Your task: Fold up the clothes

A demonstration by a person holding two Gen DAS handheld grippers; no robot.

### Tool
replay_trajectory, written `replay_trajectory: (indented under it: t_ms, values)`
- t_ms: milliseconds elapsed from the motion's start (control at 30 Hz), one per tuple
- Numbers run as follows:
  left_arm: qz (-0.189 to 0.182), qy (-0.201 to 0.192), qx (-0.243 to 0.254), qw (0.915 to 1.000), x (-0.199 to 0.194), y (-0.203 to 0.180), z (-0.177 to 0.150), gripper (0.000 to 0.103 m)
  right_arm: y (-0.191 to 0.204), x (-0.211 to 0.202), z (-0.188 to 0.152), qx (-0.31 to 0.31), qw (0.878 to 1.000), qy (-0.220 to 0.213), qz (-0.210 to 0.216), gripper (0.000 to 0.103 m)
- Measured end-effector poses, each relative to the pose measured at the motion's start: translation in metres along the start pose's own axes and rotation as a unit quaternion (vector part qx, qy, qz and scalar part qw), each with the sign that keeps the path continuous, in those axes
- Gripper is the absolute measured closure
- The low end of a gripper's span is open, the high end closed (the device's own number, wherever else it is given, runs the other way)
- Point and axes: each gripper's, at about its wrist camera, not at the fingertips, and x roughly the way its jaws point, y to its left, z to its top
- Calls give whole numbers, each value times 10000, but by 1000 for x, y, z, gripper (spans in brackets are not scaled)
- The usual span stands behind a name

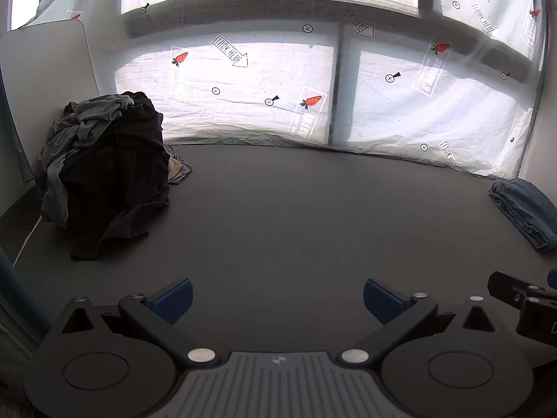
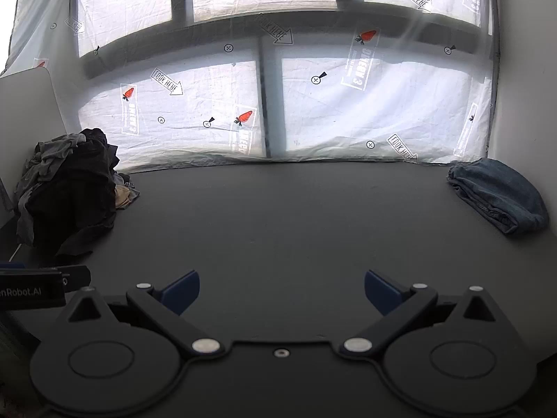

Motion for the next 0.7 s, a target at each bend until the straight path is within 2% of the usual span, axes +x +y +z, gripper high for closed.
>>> replay_trajectory:
  t_ms: [700]
  values:
    - [-70,65,80,9999,1,10,2,0,5,-2,3,-37,10000,-73,-26,1]
